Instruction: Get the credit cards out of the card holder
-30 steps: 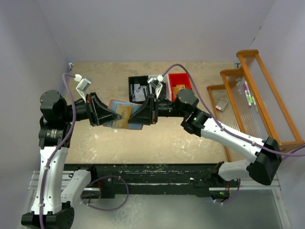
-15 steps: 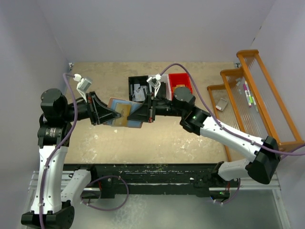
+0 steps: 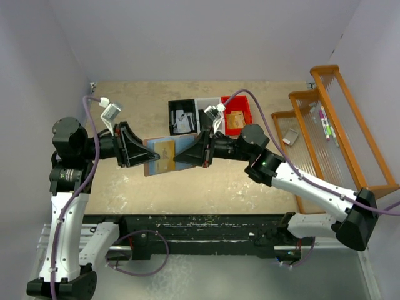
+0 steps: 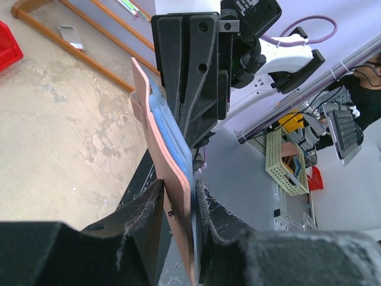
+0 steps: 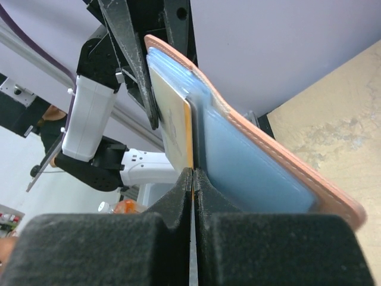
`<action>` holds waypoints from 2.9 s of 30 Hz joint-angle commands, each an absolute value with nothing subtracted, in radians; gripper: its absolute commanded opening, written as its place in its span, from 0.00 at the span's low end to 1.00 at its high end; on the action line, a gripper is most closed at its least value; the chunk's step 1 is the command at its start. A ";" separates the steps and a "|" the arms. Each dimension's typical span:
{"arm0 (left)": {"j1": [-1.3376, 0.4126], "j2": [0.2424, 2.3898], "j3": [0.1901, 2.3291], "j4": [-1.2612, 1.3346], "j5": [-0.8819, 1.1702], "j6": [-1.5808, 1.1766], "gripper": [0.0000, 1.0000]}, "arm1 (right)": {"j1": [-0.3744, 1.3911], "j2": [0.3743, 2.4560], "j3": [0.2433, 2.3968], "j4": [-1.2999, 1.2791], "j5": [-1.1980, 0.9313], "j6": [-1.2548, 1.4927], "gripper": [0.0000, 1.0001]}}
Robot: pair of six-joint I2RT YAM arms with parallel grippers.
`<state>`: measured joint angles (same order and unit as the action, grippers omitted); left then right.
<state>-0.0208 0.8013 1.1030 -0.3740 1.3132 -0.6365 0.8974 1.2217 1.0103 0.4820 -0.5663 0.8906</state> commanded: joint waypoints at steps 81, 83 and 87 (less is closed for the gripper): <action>-0.025 0.899 1.277 -0.896 0.981 -0.021 0.08 | 0.298 1.683 1.485 -0.333 0.150 0.374 0.00; -0.025 0.896 1.278 -0.914 0.994 -0.007 0.08 | 0.292 1.749 1.525 -0.337 0.166 0.362 0.00; -0.025 0.884 1.280 -0.949 0.995 0.021 0.08 | 0.291 1.888 1.620 -0.374 0.174 0.347 0.00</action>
<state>-0.0212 0.9077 1.2503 -0.9344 0.9474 -0.0315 0.2939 1.8076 1.5204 -0.3279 0.1150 0.3927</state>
